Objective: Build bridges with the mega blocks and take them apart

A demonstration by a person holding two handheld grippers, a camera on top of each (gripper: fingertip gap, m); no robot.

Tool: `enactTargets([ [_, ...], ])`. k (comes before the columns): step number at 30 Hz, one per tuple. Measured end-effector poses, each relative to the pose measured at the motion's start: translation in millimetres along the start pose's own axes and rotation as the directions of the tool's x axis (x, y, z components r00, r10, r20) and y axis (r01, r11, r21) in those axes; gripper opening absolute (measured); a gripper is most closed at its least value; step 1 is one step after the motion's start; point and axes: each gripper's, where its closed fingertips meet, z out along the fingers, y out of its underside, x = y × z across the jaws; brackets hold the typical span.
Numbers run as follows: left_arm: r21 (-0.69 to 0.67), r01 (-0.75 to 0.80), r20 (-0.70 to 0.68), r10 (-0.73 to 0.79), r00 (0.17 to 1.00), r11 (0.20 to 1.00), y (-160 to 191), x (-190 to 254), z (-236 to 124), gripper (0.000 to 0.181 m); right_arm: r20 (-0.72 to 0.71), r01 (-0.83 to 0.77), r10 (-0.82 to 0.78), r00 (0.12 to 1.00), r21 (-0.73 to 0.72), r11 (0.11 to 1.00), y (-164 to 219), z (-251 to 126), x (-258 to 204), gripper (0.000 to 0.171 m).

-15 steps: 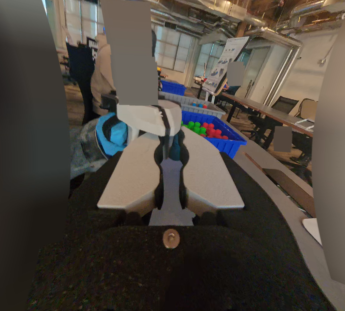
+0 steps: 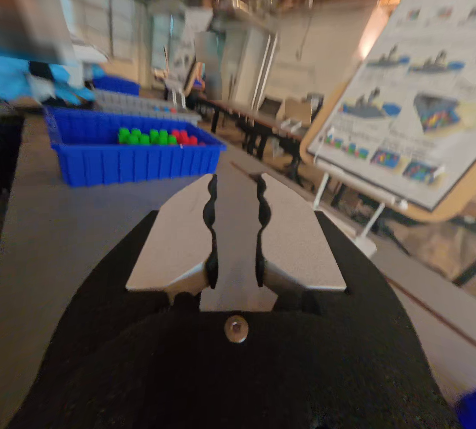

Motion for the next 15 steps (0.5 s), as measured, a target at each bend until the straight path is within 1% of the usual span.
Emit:
enactTargets([
  [2, -0.176, -0.019, 0.180, 0.052, 0.982, 0.984, 24, -52, -21, 0.000, -0.038, -0.048, 0.042, 0.998, -0.155, 0.987, 24, -5, 17, 0.035],
  [3, -0.277, -0.009, 0.233, 0.076, 0.969, 0.961, 38, -73, -32, 0.000, -0.042, -0.081, 0.074, 0.996, -0.223, 0.971, 34, -8, 23, 0.043],
  [4, -0.375, 0.023, 0.254, 0.079, 0.964, 0.927, 54, -89, -41, 0.000, -0.016, -0.115, 0.115, 0.993, -0.271, 0.956, 40, -10, 24, 0.046],
  [6, -0.499, 0.120, 0.295, 0.038, 0.955, 0.859, 80, -116, -54, 0.000, 0.032, -0.153, 0.173, 0.984, -0.334, 0.930, 44, -12, 25, 0.051],
  [8, -0.573, 0.198, 0.311, -0.013, 0.950, 0.795, 103, -132, -59, 0.003, 0.028, -0.117, 0.137, 0.990, -0.379, 0.918, 45, -16, 30, 0.053],
  [11, -0.640, 0.304, 0.281, -0.153, 0.947, 0.706, 133, -131, -53, 0.025, -0.006, -0.075, 0.078, 0.997, -0.384, 0.920, 44, -22, 37, 0.056],
  [14, -0.743, 0.361, 0.311, -0.187, 0.932, 0.563, 169, -135, -52, 0.045, -0.002, -0.114, 0.120, 0.993, -0.343, 0.932, 42, -26, 34, 0.055],
  [15, -0.753, 0.378, 0.319, -0.204, 0.925, 0.539, 177, -136, -49, 0.052, -0.001, -0.122, 0.129, 0.992, -0.340, 0.933, 42, -27, 34, 0.054],
])
